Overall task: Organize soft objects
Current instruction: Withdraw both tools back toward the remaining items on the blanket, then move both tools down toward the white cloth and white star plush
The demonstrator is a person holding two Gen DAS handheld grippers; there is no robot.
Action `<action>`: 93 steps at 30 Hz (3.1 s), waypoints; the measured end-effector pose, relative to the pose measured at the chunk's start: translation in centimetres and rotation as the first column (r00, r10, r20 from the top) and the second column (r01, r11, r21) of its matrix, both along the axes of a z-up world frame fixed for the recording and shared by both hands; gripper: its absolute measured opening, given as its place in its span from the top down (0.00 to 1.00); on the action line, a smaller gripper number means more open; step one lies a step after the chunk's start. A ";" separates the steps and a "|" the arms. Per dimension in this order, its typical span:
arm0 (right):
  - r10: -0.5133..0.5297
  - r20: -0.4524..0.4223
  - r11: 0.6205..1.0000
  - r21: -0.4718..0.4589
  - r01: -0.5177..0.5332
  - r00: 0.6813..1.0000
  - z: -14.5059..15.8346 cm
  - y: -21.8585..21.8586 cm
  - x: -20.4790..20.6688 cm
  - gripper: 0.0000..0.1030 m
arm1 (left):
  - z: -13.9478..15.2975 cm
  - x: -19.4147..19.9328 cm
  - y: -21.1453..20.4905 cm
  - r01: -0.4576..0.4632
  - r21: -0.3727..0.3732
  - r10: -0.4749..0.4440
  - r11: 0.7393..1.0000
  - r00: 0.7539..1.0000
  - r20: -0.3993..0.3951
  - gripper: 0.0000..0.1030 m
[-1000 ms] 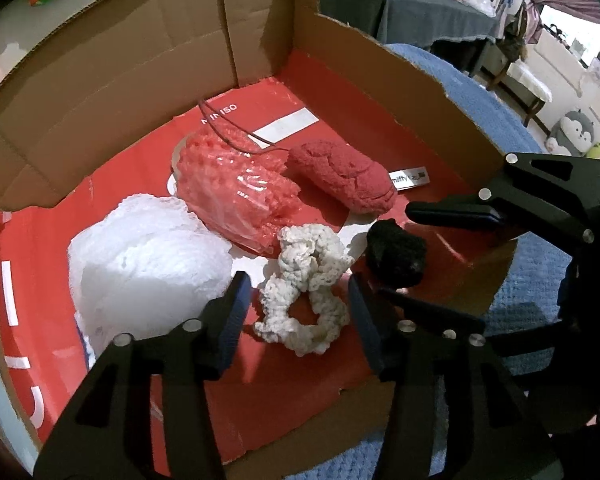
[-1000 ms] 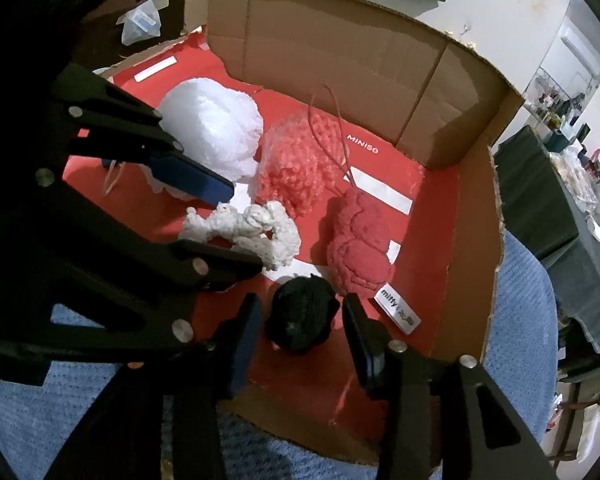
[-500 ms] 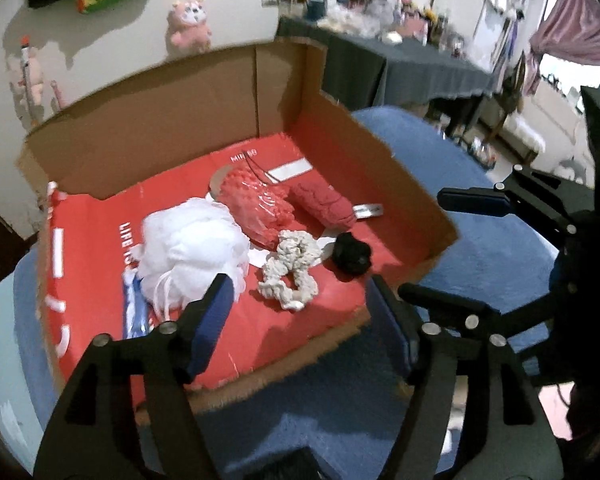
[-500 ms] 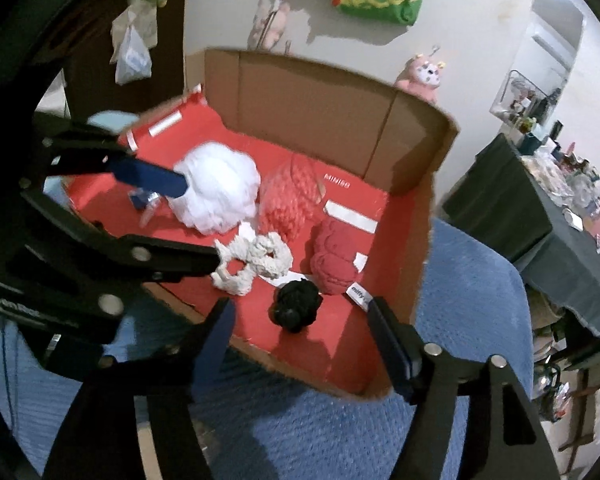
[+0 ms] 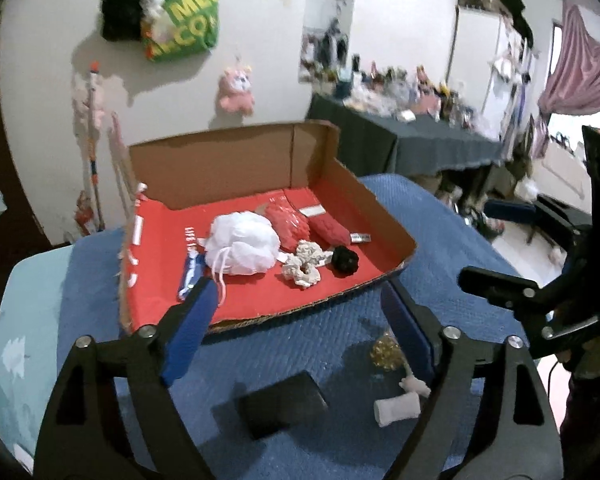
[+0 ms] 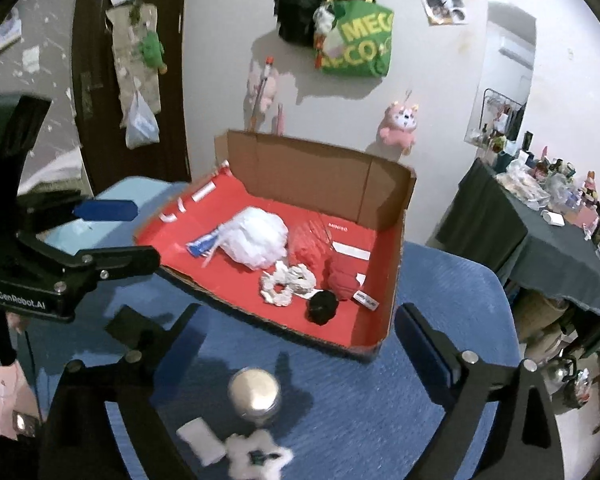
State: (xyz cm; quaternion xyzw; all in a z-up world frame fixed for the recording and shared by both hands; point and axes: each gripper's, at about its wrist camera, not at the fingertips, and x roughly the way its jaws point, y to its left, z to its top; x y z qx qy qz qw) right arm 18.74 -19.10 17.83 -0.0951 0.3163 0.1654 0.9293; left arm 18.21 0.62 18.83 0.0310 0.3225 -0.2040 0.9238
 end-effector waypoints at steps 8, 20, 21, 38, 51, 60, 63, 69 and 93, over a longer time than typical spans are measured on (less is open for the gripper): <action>-0.025 0.095 0.999 0.026 0.022 0.995 0.8 -0.7 -6.0 0.00 | 0.2 -5.8 1.2 -0.061 -0.075 0.069 0.995 0.992 0.106 0.13; -0.071 0.149 0.996 0.071 0.061 0.986 -1.5 -1.7 -12.0 0.00 | -3.2 -12.3 0.7 -0.114 -0.096 0.130 0.989 0.976 0.174 0.10; -0.077 0.148 0.995 0.075 0.066 0.986 -2.0 -1.8 -12.3 0.00 | -3.7 -12.5 0.6 -0.117 -0.092 0.131 0.989 0.976 0.175 0.10; -0.136 0.001 0.988 0.070 0.136 0.991 -11.1 -2.7 -11.6 0.00 | -11.8 -12.2 -0.5 -0.153 -0.078 0.156 0.985 0.987 0.035 0.10; -0.149 -0.075 0.987 0.055 0.154 0.986 -14.1 -3.1 -10.7 0.00 | -14.0 -11.5 -1.2 -0.149 -0.049 0.148 0.988 0.989 -0.020 0.10; -0.150 -0.098 0.987 0.047 0.155 0.984 -14.6 -3.2 -9.9 0.00 | -14.5 -11.0 -1.5 -0.140 -0.035 0.139 0.989 0.990 -0.038 0.10; -0.145 -0.106 0.988 0.047 0.150 0.984 -14.7 -3.3 -9.6 0.00 | -14.5 -10.8 -1.7 -0.130 -0.032 0.129 0.991 0.990 -0.051 0.10; -0.098 -0.141 0.994 0.043 0.105 0.985 -14.7 -3.8 -8.1 0.00 | -14.4 -9.8 -2.9 -0.079 -0.042 0.075 0.996 0.993 -0.092 0.10; 0.211 -0.242 0.974 -0.031 -0.224 0.947 -15.7 -2.5 -3.8 0.24 | -16.0 -5.1 -7.6 0.122 -0.041 -0.129 0.992 0.966 -0.224 0.43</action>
